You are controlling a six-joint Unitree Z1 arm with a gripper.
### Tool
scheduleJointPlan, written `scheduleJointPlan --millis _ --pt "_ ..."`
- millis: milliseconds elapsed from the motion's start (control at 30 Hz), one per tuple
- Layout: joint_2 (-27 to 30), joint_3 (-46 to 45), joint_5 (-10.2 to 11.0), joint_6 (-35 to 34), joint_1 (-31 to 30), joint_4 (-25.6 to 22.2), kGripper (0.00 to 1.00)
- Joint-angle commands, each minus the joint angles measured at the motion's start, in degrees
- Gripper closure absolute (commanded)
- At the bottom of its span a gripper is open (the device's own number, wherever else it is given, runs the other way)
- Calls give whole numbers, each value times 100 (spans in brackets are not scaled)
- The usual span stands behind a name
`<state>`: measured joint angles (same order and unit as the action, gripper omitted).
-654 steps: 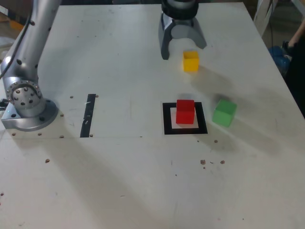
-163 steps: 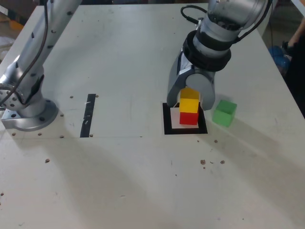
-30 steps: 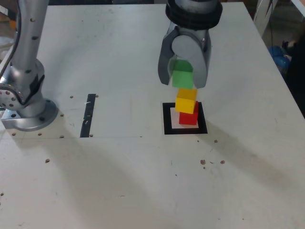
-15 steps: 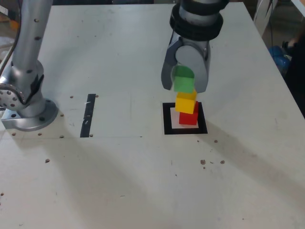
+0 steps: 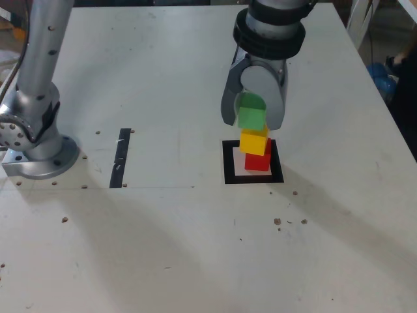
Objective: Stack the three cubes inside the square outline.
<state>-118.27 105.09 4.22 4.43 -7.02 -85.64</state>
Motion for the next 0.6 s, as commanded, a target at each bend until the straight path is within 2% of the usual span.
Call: scheduleJointPlan --millis 0,167,267,400,567 --pt "-58 -30 -52 31 25 -9 65" --pt "-136 -76 -196 116 61 10 38" --pt "-152 -89 -208 157 74 59 23" --pt "-145 -95 -164 169 80 129 11" --pt "-97 -70 -87 151 86 151 3"
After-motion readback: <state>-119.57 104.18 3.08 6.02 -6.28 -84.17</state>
